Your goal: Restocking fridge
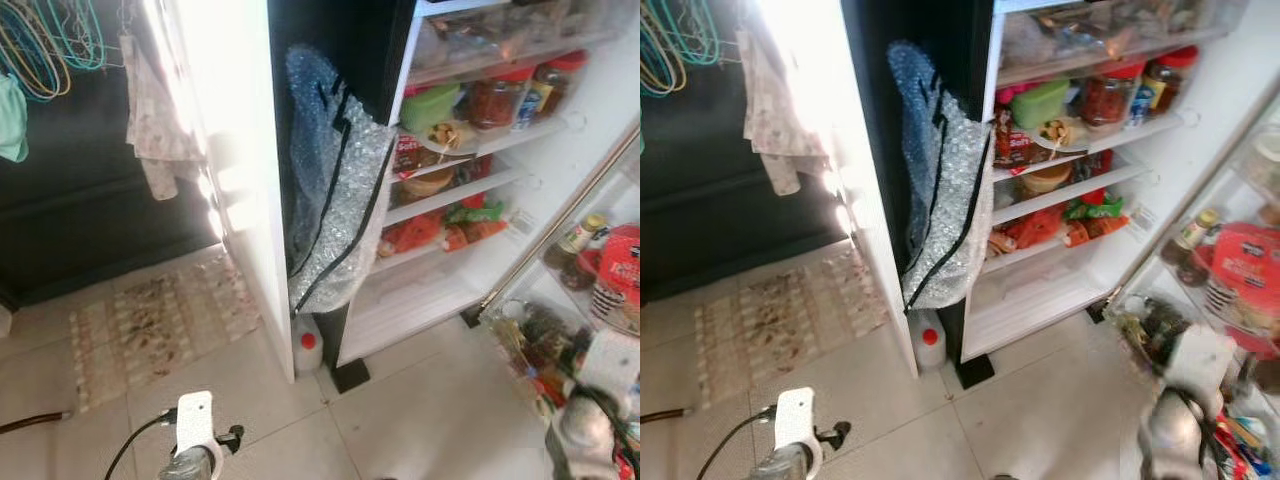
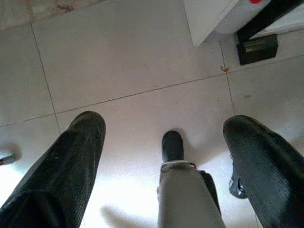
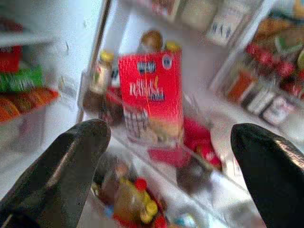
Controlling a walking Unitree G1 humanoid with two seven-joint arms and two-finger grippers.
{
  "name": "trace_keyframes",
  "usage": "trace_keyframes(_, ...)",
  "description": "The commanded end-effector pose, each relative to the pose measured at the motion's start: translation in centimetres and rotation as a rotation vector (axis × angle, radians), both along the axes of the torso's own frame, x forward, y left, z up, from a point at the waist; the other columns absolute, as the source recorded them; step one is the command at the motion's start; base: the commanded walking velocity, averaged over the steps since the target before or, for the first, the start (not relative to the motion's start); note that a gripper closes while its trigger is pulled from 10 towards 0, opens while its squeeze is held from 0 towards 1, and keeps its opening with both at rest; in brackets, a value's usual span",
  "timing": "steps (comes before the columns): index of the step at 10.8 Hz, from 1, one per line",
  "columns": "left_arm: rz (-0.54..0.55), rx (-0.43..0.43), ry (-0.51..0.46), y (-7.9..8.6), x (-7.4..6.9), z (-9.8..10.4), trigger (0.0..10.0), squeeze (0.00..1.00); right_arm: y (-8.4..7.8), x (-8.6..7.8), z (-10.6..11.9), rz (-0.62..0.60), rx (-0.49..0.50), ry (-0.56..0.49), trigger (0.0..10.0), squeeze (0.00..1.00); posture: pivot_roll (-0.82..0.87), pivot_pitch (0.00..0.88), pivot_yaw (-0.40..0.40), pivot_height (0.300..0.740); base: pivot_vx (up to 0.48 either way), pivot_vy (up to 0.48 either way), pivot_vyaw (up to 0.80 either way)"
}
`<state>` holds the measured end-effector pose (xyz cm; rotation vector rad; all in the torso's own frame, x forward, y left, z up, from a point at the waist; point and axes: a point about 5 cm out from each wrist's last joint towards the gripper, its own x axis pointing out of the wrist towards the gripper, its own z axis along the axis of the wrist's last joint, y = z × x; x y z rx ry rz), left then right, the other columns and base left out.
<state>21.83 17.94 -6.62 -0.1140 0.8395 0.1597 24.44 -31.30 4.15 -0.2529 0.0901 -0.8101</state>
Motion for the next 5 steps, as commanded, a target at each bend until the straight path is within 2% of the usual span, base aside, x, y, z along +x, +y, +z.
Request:
trace_keyframes(1, 0.009, 0.006, 0.012, 0.1, -0.4, -0.2, 10.0, 0.0, -0.1, -0.2, 0.2, -0.034, -0.004, -0.029, 10.0, 0.0, -0.17, 0.087, 0.042, 0.74, 0.0, 0.0, 0.0)
trace_keyframes(2, 0.002, 0.007, 0.008, 0.1, -0.3, -0.2, 10.0, 0.0, -0.6, 0.2, 1.4, -0.073, -0.022, -0.093, 10.0, 0.0, -0.17, 0.081, 0.049, 0.74, 0.0, 0.0, 0.0)
trace_keyframes(3, -0.011, 0.012, -0.003, 0.0, 0.1, 0.1, 10.0, 0.0, -2.0, 0.8, 4.7, -0.18, -0.102, -0.216, 10.0, 0.0, -0.16, 0.067, 0.059, 0.74, 0.0, 0.0, 0.0)
trace_keyframes(4, -0.016, 0.016, -0.011, 0.0, 0.4, 0.2, 10.0, 0.0, -3.0, 0.8, 6.6, -0.256, -0.121, -0.281, 10.0, 0.0, -0.17, 0.057, 0.068, 0.74, 0.0, 0.0, 0.0)
trace_keyframes(5, -0.021, 0.023, -0.009, 0.1, 0.4, 0.2, 10.0, 0.0, -3.3, 0.9, 7.7, -0.264, -0.119, -0.327, 10.0, 0.0, -0.18, 0.049, 0.074, 0.74, 0.0, 0.0, 0.0)
